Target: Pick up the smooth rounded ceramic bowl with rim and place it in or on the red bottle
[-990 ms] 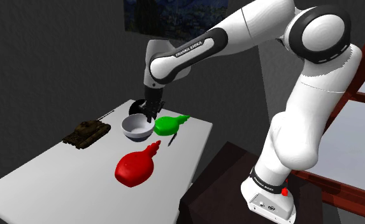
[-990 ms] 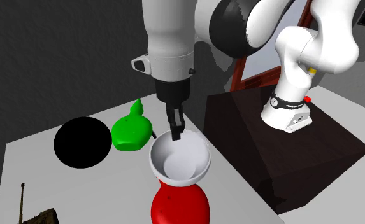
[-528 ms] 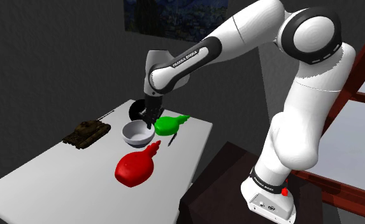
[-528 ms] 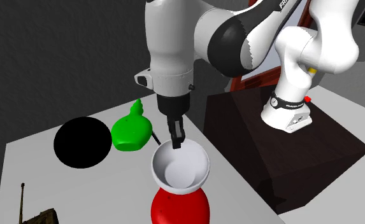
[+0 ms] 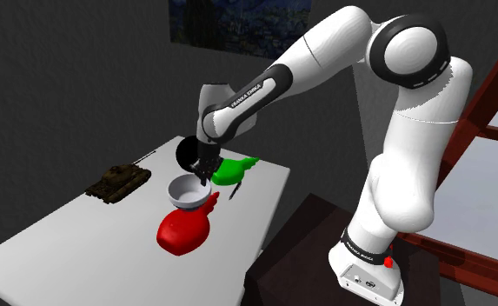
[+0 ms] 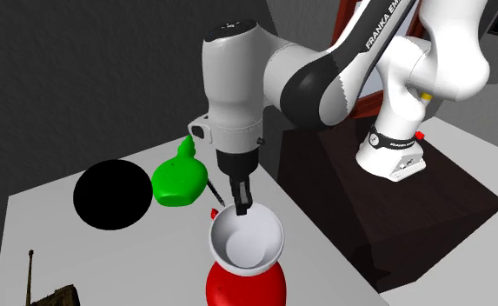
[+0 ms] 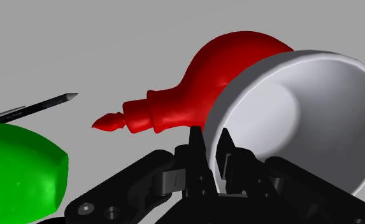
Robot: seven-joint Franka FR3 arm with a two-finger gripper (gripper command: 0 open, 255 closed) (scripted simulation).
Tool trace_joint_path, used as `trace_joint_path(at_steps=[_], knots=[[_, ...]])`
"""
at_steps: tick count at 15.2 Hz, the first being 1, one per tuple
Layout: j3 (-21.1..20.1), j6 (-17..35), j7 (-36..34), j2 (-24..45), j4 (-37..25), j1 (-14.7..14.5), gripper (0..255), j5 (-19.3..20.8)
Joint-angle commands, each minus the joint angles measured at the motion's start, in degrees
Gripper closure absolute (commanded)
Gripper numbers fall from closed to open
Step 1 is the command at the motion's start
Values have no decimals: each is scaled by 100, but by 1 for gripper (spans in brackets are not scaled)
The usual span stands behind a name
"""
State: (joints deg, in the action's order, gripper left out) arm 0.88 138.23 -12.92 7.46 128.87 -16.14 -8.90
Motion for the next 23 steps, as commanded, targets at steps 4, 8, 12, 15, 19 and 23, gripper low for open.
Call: trace_joint_path(at_steps=[4,8,12,15,19,23], knots=[[-5,139,30,100,35,2,255,-26],[-5,139,30,100,35,2,255,-26],[-5,140,30,99,37,2,0,-26],[-5,140,30,99,37,2,0,-26],[42,-542,-40,-405,-141,33,0,84],[42,-542,-40,-405,-141,34,0,84]])
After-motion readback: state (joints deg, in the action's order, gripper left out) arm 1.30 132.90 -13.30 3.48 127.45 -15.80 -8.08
